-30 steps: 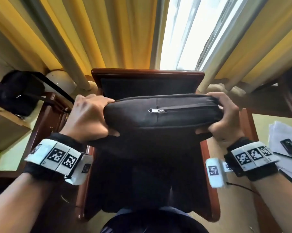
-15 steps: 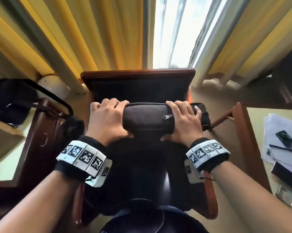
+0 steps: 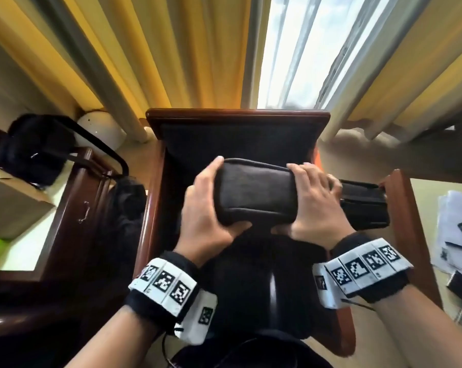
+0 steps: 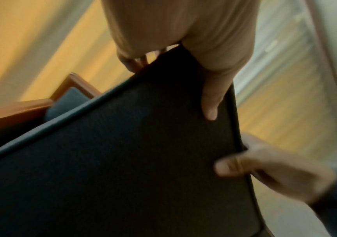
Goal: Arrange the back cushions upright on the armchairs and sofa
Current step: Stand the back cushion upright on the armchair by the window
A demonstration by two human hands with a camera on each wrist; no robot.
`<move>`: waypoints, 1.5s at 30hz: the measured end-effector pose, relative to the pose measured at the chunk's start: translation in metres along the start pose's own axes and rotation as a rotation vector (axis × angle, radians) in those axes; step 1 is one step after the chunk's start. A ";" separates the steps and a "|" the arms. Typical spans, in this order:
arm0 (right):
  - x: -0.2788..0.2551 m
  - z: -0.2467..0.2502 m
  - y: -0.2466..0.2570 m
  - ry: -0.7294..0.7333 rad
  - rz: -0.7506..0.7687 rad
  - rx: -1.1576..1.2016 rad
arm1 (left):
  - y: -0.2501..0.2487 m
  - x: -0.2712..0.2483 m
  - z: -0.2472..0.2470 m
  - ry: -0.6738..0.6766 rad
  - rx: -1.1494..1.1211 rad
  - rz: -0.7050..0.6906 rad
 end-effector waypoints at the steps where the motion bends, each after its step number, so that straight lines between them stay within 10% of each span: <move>1: -0.001 0.008 0.007 -0.027 0.050 0.033 | -0.016 0.000 -0.013 0.064 0.011 -0.074; 5: -0.021 0.031 -0.019 -0.113 0.082 0.156 | -0.029 0.007 -0.047 0.249 0.038 -0.239; 13: -0.040 0.021 -0.008 -0.114 0.157 0.160 | 0.083 -0.003 -0.068 0.408 0.374 0.063; 22: -0.035 0.103 -0.078 -0.332 0.027 0.731 | -0.037 0.053 -0.041 0.369 0.523 -0.380; 26: -0.046 0.062 -0.088 -0.228 -0.183 1.102 | -0.048 0.050 -0.041 0.342 0.530 -0.378; 30: -0.044 -0.011 -0.070 0.025 -0.279 1.192 | 0.031 0.039 -0.039 0.353 0.566 -0.117; 38: -0.011 -0.016 -0.066 -0.100 -0.558 1.213 | 0.112 0.024 -0.016 0.292 0.225 0.214; 45: -0.015 -0.044 -0.068 0.033 -0.855 1.207 | 0.269 -0.053 0.079 -0.083 0.335 0.961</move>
Point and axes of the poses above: each hand's wrist, its own x-axis towards the middle knuckle, its own z-axis out of the back of the hand, y = z × x, the point moved 10 cm from there along x, towards the middle knuckle, and after that the axes turned 2 degrees about -x, right-handed, at the moved point
